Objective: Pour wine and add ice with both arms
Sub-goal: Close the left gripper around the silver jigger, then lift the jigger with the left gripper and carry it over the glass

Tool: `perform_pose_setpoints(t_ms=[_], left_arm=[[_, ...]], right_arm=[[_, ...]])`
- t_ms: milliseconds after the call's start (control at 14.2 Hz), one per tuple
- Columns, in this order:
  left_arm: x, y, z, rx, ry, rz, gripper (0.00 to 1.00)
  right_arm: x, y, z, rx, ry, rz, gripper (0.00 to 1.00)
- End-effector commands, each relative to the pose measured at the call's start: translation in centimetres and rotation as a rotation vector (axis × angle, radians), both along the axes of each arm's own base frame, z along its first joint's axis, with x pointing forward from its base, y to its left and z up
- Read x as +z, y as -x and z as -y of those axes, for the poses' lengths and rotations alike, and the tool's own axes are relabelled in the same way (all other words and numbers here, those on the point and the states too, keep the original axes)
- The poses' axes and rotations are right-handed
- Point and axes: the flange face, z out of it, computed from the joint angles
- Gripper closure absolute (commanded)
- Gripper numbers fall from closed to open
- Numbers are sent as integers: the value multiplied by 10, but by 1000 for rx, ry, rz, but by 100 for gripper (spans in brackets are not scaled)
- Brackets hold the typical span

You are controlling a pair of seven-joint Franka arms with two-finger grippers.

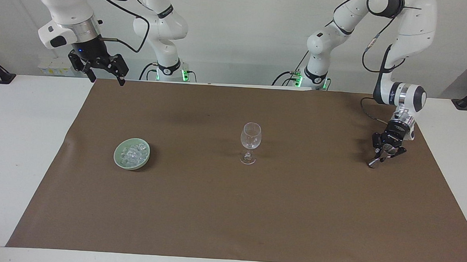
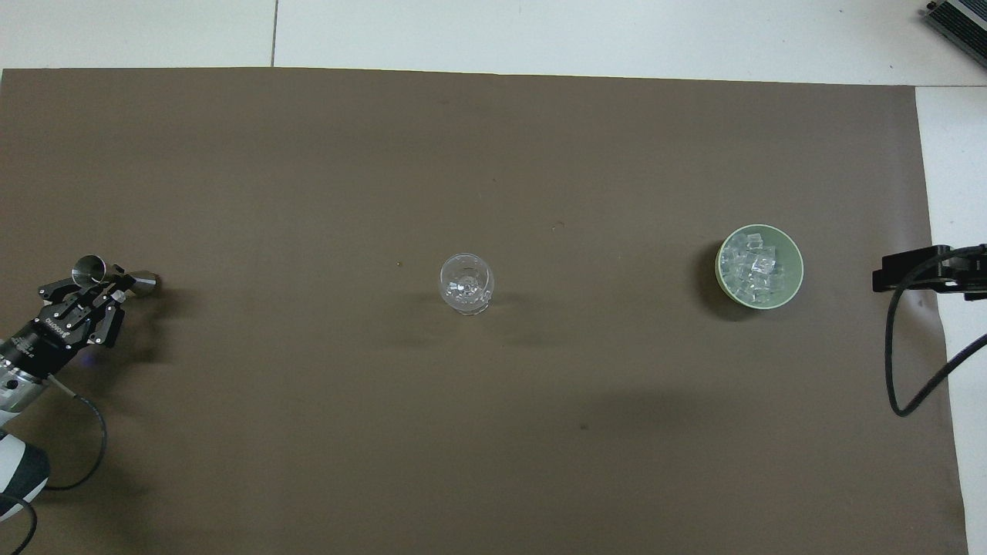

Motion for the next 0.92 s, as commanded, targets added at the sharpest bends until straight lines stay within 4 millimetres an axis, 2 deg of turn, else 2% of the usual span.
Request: perform_pose_setpoints(t_ms=[0,141,424,848], left_arm=[[19,-8,11,0,-2,41,100],[33,-13,19,-15,-15,60,100],[64,-28,55,-24,-78,75,100],[110,-37,152,22,-159,64,100]], right_arm=[[1,7,0,19,-11,2,0],[1,7,0,19,-11,2,0],[1,7,0,19,-11,2,0],[1,7,0,19,-11,2,0]])
